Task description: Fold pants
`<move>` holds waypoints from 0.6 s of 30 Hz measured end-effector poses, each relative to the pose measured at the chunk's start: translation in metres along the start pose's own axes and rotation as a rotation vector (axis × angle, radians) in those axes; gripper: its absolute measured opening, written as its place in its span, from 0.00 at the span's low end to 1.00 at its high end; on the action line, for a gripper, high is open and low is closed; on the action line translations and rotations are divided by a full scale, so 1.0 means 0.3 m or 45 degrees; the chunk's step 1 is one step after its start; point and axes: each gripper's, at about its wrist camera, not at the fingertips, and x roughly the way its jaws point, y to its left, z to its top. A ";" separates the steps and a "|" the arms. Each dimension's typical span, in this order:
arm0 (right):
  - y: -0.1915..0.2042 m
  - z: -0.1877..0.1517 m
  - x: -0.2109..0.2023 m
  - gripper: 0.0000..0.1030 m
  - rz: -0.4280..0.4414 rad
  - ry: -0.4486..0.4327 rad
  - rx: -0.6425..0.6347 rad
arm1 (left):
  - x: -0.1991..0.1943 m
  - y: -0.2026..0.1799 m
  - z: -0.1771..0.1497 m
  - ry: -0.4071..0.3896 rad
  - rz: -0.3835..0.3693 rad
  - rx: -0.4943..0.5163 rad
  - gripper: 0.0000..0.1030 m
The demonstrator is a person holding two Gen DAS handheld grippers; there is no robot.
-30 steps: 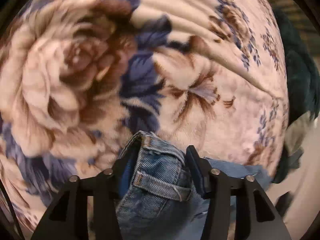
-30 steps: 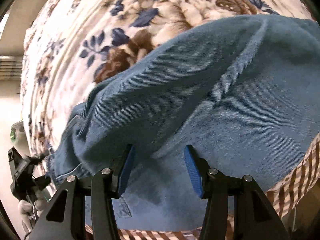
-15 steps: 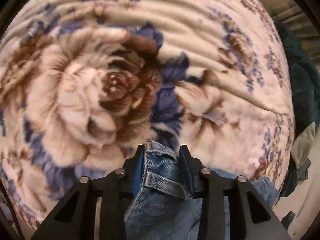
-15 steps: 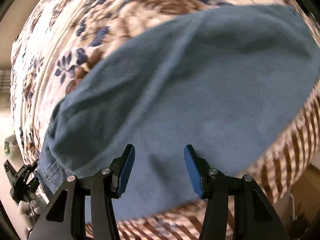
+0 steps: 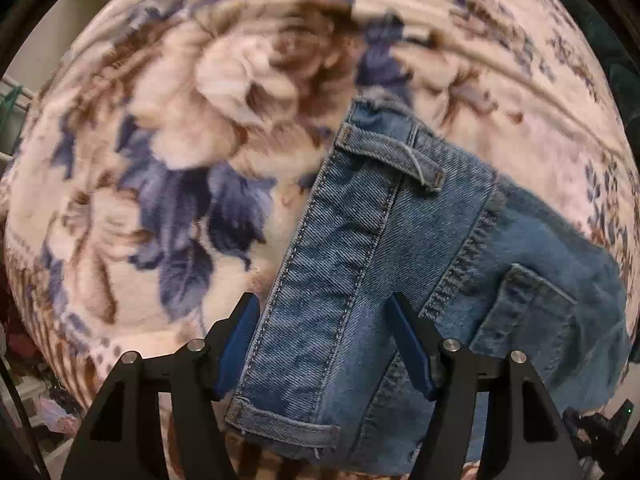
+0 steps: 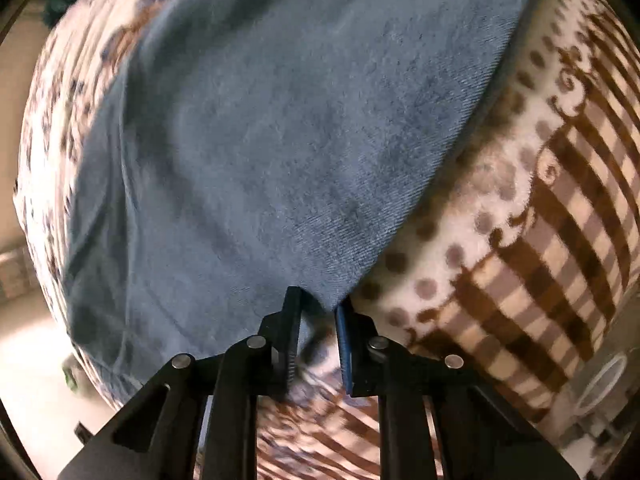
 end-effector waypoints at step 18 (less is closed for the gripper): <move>-0.609 0.709 -0.596 0.38 -0.082 -0.562 0.374 | -0.028 -0.692 -0.137 -0.025 0.162 0.221 0.96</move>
